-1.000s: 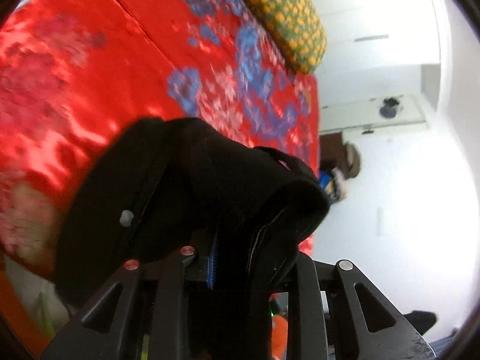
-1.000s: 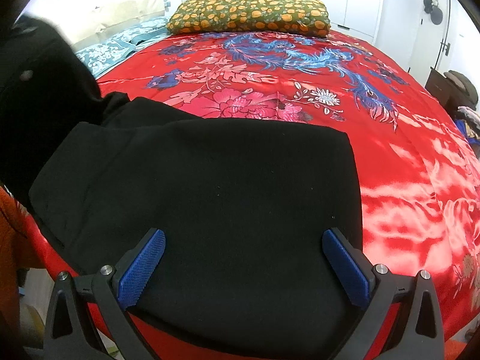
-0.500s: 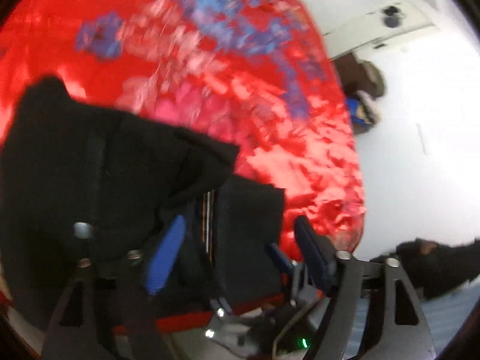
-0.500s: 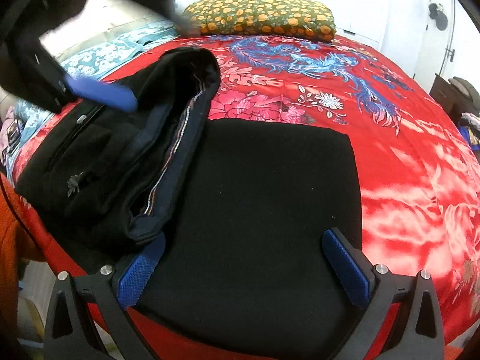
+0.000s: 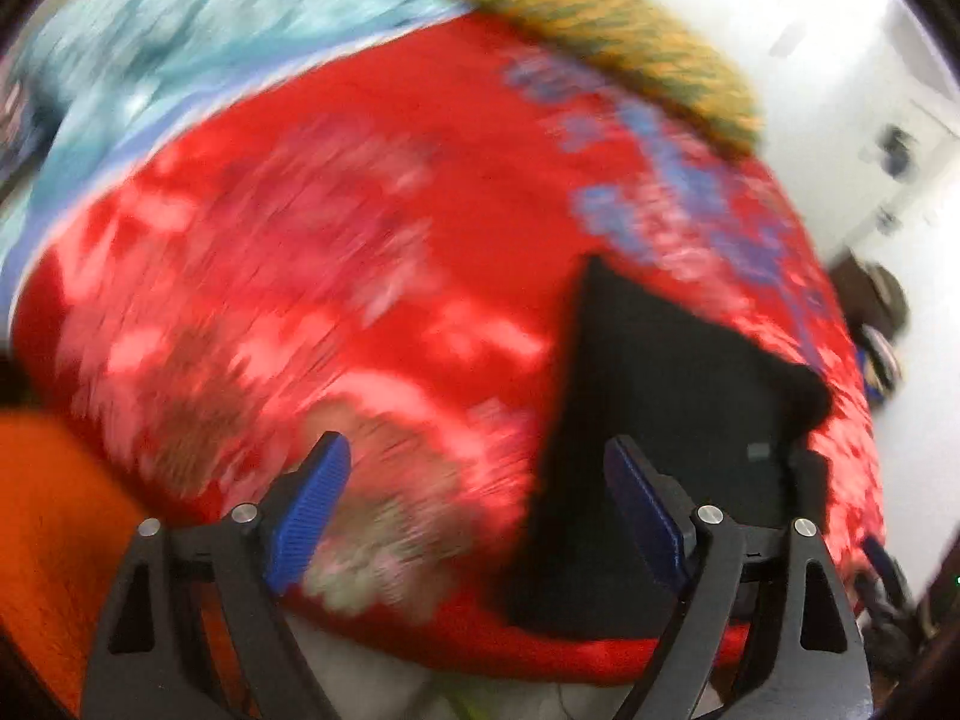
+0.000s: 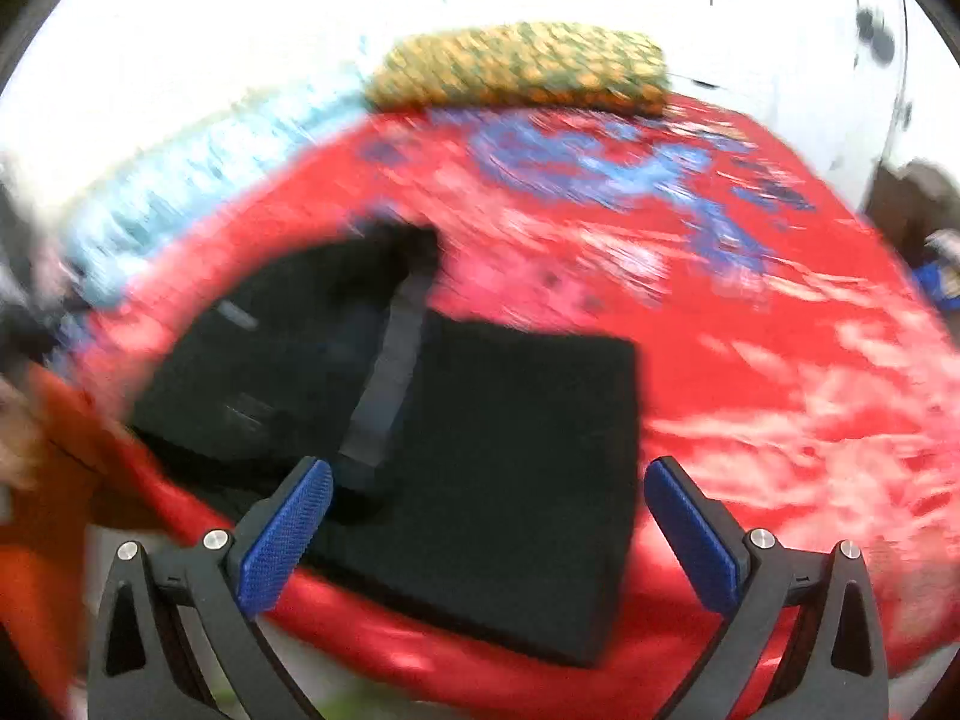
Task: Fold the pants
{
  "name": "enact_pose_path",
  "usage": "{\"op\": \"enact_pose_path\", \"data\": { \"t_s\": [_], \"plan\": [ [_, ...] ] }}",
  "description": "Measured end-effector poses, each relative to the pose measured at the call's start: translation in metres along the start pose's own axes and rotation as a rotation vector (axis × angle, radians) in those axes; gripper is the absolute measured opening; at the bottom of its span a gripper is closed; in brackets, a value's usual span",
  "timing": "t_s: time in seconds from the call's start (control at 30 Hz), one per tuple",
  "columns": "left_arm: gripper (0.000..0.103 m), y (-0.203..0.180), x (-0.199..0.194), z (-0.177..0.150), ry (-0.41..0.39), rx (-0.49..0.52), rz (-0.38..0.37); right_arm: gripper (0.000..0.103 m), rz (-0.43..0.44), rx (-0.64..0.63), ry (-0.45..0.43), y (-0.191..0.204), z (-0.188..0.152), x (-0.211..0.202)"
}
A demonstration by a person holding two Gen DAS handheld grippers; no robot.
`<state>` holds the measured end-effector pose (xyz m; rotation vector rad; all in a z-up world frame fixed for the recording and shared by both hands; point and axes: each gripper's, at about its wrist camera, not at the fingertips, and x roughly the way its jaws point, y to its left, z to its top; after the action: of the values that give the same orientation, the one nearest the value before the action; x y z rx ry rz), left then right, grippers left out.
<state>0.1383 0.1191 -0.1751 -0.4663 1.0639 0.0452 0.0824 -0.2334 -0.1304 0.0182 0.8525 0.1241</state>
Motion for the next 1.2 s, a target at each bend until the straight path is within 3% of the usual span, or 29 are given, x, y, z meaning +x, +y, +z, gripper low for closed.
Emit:
{"op": "enact_pose_path", "data": {
  "t_s": [0.07,0.1,0.13,0.2,0.3,0.33,0.4,0.47,0.5,0.53,0.6,0.7,0.77,0.8,0.87,0.9,0.93,0.97,1.0,1.03,1.13,1.17,1.2],
  "plan": [
    [0.082,0.013,0.009,0.008,0.035,-0.087,-0.089,0.102,0.151,0.040,0.013,0.017,0.009,0.003],
    [0.082,0.012,0.009,0.011,0.021,-0.083,-0.094,0.095,0.189,0.037,0.040,0.027,0.014,0.010],
    [0.082,0.009,0.008,0.014,0.000,-0.065,-0.078,0.081,0.196,0.012,0.068,0.041,0.020,0.019],
    [0.082,0.000,0.008,0.019,-0.042,-0.013,-0.042,0.068,0.213,-0.090,0.123,0.073,0.031,0.043],
    [0.082,-0.004,0.010,0.022,-0.035,-0.016,-0.081,0.058,0.425,-0.096,0.240,0.091,0.034,0.079],
    [0.082,-0.002,0.011,0.022,-0.031,-0.020,-0.093,0.047,0.425,-0.082,0.304,0.090,0.031,0.097],
    [0.082,0.000,0.007,0.024,-0.029,-0.021,-0.101,0.033,0.257,-0.041,0.283,0.070,0.031,0.107],
    [0.083,0.006,0.002,0.025,-0.031,-0.019,-0.097,0.034,0.124,0.095,0.190,0.039,0.034,0.089],
    [0.083,0.008,0.000,0.024,-0.030,-0.022,-0.101,0.042,0.008,0.125,0.144,0.028,0.035,0.074],
    [0.083,0.012,-0.001,0.023,-0.027,-0.025,-0.108,0.043,-0.031,0.124,0.112,0.024,0.036,0.064],
    [0.083,0.012,0.004,0.026,-0.018,-0.034,-0.120,0.043,0.015,0.105,0.074,0.027,0.042,0.053],
    [0.083,0.006,0.010,0.026,-0.004,-0.023,-0.117,0.043,0.202,0.052,0.105,0.053,0.057,0.065],
    [0.083,0.000,0.012,0.024,0.003,-0.004,-0.117,0.043,0.341,0.051,0.172,0.069,0.058,0.088],
    [0.083,-0.002,0.012,0.022,0.005,0.005,-0.119,0.043,0.303,0.033,0.207,0.075,0.057,0.103],
    [0.083,-0.004,0.011,0.020,0.004,0.024,-0.113,0.042,0.088,0.002,0.219,0.069,0.058,0.122],
    [0.083,-0.003,0.009,0.019,0.001,0.029,-0.106,0.028,0.015,0.062,0.189,0.051,0.056,0.122],
    [0.083,-0.002,0.008,0.018,0.000,0.028,-0.103,0.023,0.007,0.134,0.165,0.036,0.055,0.117],
    [0.083,0.003,0.007,0.018,0.000,0.018,-0.104,0.029,-0.045,0.202,0.143,0.021,0.051,0.109],
    [0.083,0.006,0.006,0.019,0.001,0.007,-0.104,0.045,-0.150,0.216,0.137,0.009,0.048,0.099],
    [0.083,0.009,0.007,0.020,0.004,-0.005,-0.102,0.046,-0.218,0.197,0.112,-0.001,0.044,0.084],
    [0.083,0.014,0.013,0.023,0.020,-0.038,-0.092,0.046,-0.162,0.213,0.081,-0.026,0.038,0.055],
    [0.083,0.014,0.016,0.023,0.029,-0.045,-0.094,0.046,-0.109,0.233,0.079,-0.031,0.034,0.048],
    [0.083,0.012,0.018,0.023,0.033,-0.046,-0.096,0.046,0.002,0.269,0.087,-0.036,0.029,0.043]
  ]
}}
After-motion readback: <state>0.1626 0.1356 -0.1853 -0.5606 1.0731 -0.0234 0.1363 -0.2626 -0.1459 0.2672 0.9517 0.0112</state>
